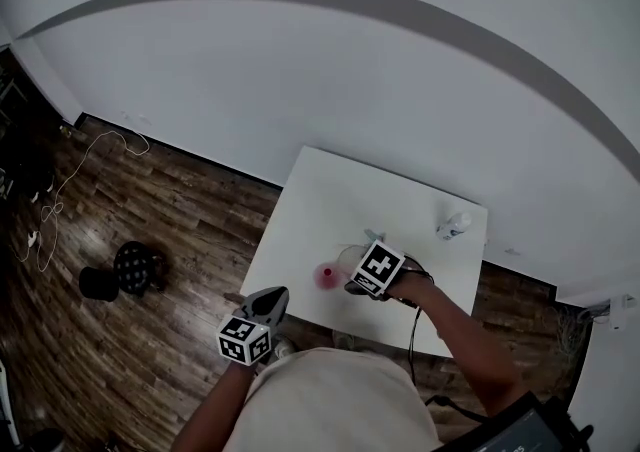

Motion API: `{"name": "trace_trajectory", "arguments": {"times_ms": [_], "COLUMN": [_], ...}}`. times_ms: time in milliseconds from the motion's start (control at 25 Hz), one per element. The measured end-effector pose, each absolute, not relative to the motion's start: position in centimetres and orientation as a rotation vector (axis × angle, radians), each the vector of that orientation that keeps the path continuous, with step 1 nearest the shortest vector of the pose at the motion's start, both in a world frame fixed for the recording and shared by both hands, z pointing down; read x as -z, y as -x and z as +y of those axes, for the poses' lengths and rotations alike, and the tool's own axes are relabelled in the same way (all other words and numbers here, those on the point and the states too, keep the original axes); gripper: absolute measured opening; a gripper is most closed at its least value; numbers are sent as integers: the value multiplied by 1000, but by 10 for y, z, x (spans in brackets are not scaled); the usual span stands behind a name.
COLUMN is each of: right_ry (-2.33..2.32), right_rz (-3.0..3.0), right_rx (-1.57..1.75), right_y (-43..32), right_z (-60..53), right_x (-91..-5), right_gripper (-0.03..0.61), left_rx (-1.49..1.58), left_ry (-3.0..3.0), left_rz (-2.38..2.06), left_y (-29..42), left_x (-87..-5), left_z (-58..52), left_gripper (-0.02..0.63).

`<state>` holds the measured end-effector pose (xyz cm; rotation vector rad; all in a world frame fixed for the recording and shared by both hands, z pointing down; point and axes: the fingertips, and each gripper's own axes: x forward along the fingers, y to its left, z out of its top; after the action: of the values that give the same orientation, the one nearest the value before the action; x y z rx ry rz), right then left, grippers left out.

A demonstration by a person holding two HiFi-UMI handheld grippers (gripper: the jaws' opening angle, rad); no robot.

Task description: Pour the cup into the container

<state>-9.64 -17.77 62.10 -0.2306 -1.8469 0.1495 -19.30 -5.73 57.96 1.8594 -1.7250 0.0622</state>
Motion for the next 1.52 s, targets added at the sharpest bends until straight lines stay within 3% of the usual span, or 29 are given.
{"name": "trace_trajectory", "arguments": {"times_ms": [840, 1520], "right_ry": [133, 58], "right_rz": [-2365, -2457], "right_rx": [-88, -128], "right_y": [35, -29], "right_z": [-180, -178], "right_x": [-542, -552], "right_gripper": [370, 370], "left_rx": [10, -66], "left_ry": [-1872, -1819], "left_rz": [-1957, -2001], "left_y": [158, 99], "left_x": [-501, -525], "left_z": [-92, -77], "left_gripper": [12, 12]}}
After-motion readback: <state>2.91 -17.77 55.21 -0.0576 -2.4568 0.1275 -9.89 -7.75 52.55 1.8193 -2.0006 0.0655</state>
